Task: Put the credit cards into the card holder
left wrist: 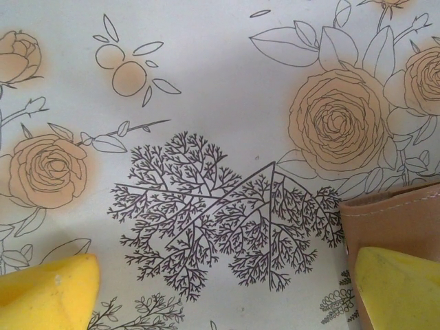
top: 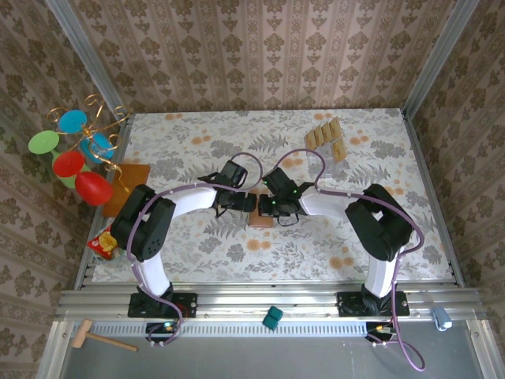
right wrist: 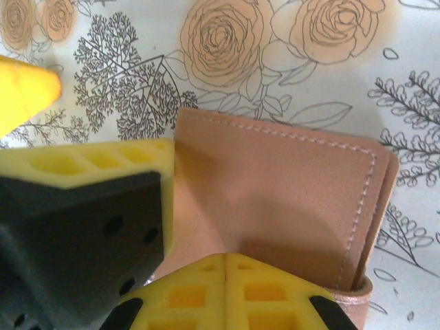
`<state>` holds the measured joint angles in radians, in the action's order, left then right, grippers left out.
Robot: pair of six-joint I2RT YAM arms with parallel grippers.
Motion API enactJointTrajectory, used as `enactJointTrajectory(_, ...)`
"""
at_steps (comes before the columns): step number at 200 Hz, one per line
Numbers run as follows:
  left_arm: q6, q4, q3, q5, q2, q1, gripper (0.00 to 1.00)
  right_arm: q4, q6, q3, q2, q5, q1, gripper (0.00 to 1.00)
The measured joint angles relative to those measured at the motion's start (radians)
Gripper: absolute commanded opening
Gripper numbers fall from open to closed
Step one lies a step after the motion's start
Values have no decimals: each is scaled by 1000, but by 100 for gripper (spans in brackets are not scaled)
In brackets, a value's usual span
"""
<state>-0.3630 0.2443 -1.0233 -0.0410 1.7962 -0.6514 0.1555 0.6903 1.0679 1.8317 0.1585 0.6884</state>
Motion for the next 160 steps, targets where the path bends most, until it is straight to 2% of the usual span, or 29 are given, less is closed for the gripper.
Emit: enactJointTrajectory(160,-1,-10,1,-7,3,-4,95,30,-6,8,-33,8,-23,0)
